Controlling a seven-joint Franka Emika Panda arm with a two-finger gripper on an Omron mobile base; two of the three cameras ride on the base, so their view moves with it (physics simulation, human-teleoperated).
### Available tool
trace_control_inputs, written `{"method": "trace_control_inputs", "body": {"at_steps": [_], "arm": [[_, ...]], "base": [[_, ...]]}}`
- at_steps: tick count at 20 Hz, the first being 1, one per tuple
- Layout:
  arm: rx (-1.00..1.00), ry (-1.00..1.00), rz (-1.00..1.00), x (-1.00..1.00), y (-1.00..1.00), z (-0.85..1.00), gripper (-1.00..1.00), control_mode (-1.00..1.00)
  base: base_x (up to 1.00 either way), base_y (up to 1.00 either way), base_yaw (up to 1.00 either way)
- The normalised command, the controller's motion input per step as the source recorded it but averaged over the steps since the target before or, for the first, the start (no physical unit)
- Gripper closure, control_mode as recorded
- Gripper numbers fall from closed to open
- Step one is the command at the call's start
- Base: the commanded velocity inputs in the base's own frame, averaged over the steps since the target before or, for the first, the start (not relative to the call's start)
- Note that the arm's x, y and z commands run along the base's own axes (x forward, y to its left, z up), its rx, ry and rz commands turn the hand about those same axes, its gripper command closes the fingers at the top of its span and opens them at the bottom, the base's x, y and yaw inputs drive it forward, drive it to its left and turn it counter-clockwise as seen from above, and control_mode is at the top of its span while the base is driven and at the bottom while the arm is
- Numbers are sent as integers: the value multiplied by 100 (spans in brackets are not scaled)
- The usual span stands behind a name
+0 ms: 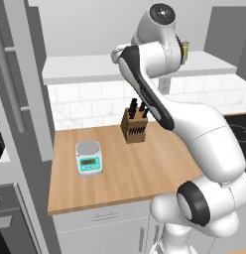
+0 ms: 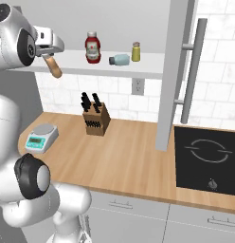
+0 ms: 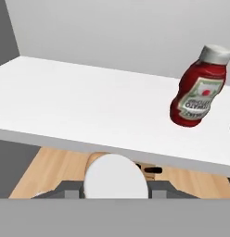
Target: Put the shaker and condiment bottle from the counter next to their counterparts in the cabinet.
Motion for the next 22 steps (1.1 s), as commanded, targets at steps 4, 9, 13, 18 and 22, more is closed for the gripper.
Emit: {"method": "trace_control_inputs", "body": {"at_steps": [4, 9, 13, 18, 22], "arm": [[0, 0, 0, 0, 0, 26, 100, -100], [0, 0, 0, 13, -2, 13, 100, -100], [0, -3, 0, 31, -8, 0, 100, -100], [0, -8, 0, 28, -12, 0, 100, -100], [0, -10, 0, 26, -15, 0, 100, -100]], "base": [[0, 0, 0], [0, 0, 0], [0, 0, 0], [0, 0, 0], [0, 0, 0]]}}
